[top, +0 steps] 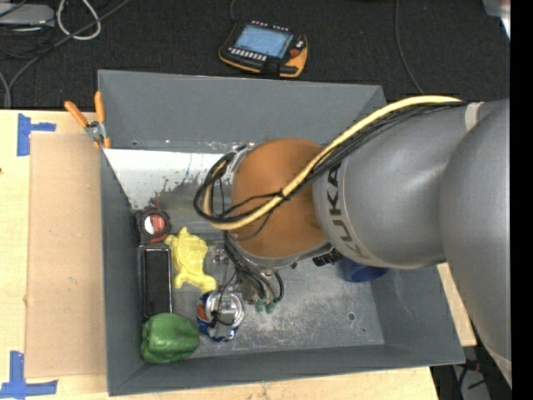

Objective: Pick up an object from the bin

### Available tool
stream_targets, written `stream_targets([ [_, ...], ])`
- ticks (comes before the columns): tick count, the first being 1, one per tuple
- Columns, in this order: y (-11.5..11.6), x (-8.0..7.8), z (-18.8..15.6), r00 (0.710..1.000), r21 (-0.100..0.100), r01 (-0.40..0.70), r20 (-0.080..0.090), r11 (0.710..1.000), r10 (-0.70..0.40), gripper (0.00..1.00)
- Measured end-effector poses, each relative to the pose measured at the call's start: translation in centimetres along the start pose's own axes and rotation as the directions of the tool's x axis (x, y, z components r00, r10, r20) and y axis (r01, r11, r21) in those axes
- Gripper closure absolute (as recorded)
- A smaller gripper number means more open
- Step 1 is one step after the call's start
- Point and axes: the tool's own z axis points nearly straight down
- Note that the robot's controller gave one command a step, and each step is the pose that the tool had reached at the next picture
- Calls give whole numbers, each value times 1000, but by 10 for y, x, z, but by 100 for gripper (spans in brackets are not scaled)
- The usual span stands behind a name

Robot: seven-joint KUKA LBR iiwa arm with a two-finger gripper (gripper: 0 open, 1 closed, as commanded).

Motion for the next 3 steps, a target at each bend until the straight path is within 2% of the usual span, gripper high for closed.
stream_targets([
  [1,0,0,0,1000,0,0,0,1000,0,0],
  [2,-2,-19,13,965,0,261,1,965,-261,0],
  [3,20,5,0,899,-1,438,-2,899,-438,0],
])
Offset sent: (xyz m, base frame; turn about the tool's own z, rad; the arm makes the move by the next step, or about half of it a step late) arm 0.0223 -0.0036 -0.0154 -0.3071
